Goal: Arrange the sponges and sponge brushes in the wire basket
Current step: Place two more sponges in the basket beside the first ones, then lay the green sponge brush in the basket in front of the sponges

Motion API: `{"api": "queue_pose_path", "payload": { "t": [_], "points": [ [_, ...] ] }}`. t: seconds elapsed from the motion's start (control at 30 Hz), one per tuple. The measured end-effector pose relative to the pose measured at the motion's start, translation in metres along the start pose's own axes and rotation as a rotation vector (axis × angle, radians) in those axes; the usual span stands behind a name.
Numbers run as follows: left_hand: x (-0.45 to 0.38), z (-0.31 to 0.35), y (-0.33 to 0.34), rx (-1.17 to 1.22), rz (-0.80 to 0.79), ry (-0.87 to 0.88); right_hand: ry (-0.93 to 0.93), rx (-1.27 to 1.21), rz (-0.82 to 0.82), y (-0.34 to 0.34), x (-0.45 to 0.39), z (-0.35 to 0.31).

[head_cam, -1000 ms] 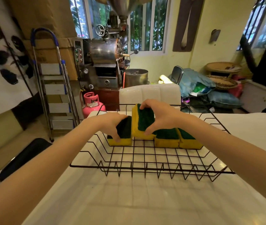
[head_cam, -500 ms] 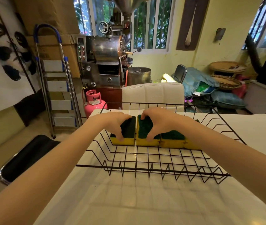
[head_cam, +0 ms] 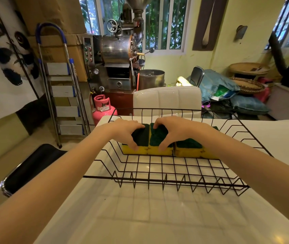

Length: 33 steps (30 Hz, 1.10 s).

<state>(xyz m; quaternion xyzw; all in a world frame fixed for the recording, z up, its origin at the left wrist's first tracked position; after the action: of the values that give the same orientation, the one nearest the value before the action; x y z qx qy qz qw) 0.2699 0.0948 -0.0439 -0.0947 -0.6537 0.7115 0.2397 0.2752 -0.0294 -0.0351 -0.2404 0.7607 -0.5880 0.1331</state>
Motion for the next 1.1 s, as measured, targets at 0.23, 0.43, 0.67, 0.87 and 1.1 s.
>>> {"api": "queue_pose_path", "payload": {
  "t": [0.23,0.43,0.67,0.87,1.1],
  "points": [
    [0.003,0.013,0.001,-0.128,-0.103,-0.06,0.009,0.059,-0.042,0.005,0.004,-0.006],
    [0.026,0.045,-0.011,0.043,-0.181,-0.036,0.013,-0.019,0.001,-0.009,0.029,-0.019],
    [0.073,0.097,-0.044,0.287,-0.004,0.128,-0.035,-0.175,0.156,-0.035,0.093,-0.041],
    [0.11,0.137,-0.054,0.439,0.278,0.254,-0.046,-0.334,0.361,-0.038,0.16,-0.05],
    [0.14,0.192,-0.022,0.583,0.321,0.381,0.024,-0.363,0.579,-0.018,0.247,-0.039]
  ]
}}
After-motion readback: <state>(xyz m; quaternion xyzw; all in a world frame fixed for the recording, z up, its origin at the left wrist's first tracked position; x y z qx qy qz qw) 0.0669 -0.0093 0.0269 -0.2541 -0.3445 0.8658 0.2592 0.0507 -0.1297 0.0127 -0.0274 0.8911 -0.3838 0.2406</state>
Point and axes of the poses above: each hand's wrist, its own x-axis away from the middle knuckle, its own y-axis out of the palm, z = x × y, the point moved 7 cm from there along -x, towards the middle knuckle, and after that the axes turned 2 degrees about z, right-handed, at the moved point
